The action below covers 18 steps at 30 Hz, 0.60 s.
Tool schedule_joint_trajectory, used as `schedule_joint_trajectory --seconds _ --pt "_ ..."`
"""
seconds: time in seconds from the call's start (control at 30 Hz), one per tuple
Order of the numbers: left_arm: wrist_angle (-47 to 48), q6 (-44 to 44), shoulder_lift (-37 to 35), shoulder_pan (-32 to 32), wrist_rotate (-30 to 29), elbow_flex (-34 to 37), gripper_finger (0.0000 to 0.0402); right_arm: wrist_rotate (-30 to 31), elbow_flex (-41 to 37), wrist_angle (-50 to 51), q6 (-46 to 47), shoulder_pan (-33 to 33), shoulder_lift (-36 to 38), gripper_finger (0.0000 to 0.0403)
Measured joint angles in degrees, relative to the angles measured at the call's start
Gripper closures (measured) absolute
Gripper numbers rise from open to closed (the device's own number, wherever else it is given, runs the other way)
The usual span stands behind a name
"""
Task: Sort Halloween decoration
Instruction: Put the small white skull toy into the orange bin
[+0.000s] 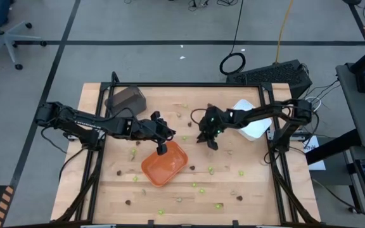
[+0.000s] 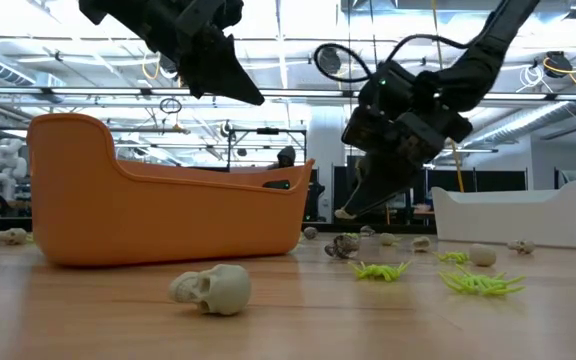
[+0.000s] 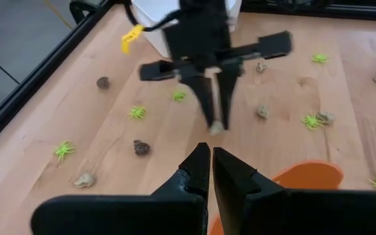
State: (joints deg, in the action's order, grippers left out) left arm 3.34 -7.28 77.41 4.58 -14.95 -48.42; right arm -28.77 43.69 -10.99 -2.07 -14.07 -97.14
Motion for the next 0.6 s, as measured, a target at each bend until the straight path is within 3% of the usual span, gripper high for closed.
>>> schedule_joint_trajectory --seconds 0.33,0.6 --pt "-0.3 -2.8 0.0 0.0 -0.2 0.0 0.0379 5.1 -8.9 -17.3 3.1 6.7 1.2 0.0389" --pt "-1.5 -2.8 0.0 0.0 -0.6 0.0 0.0379 9.4 -14.5 -17.5 1.6 7.0 13.5 0.0389"
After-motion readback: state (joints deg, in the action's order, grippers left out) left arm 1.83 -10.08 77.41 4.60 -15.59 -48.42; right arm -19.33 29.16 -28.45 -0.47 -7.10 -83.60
